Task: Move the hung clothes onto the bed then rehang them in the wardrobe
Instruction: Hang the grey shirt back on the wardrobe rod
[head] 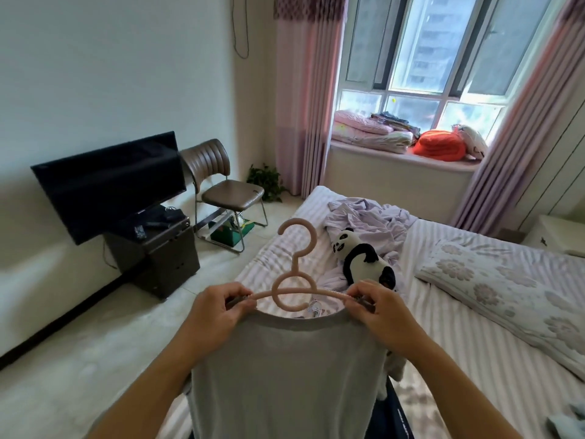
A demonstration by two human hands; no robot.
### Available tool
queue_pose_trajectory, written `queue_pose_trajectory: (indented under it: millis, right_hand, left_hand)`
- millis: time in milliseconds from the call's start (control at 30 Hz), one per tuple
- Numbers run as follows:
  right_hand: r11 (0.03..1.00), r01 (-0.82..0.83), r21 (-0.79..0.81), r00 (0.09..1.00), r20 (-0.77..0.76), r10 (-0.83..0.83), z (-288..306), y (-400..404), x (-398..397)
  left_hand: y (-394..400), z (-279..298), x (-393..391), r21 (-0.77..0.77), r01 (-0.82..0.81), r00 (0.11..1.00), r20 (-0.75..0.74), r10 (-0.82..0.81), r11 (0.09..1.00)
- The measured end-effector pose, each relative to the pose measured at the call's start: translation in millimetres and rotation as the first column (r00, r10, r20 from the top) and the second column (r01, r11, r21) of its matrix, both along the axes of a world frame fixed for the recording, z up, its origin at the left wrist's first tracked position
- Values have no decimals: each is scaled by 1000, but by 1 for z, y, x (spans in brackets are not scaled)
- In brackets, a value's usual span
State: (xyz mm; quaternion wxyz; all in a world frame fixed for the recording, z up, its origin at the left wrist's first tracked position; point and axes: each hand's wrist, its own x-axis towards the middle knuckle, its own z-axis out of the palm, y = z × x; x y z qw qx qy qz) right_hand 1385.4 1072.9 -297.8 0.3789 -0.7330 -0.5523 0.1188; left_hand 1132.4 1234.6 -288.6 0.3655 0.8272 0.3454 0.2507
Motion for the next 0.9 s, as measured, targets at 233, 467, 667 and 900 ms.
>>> queue_pose_trajectory:
  millis: [233, 467, 667, 900]
  right_hand:
    - [986, -168, 5, 981, 101, 167, 33, -41, -24]
    - [951, -308, 9, 943, 137, 304, 66, -79, -70]
    - [896, -441, 37, 879, 220, 424, 87, -96, -130]
    - [815, -573, 83, 804, 247, 540, 112, -108, -214]
  left_hand:
    - [-87, 36, -50, 131, -111, 994, -1, 112, 985]
    - [-178, 63, -102, 181, -272, 962, 45, 268, 945]
    - [-223, 81, -148, 301, -444, 890, 37, 455, 844]
    - [-277, 103, -236, 276, -558, 818, 28, 574, 782]
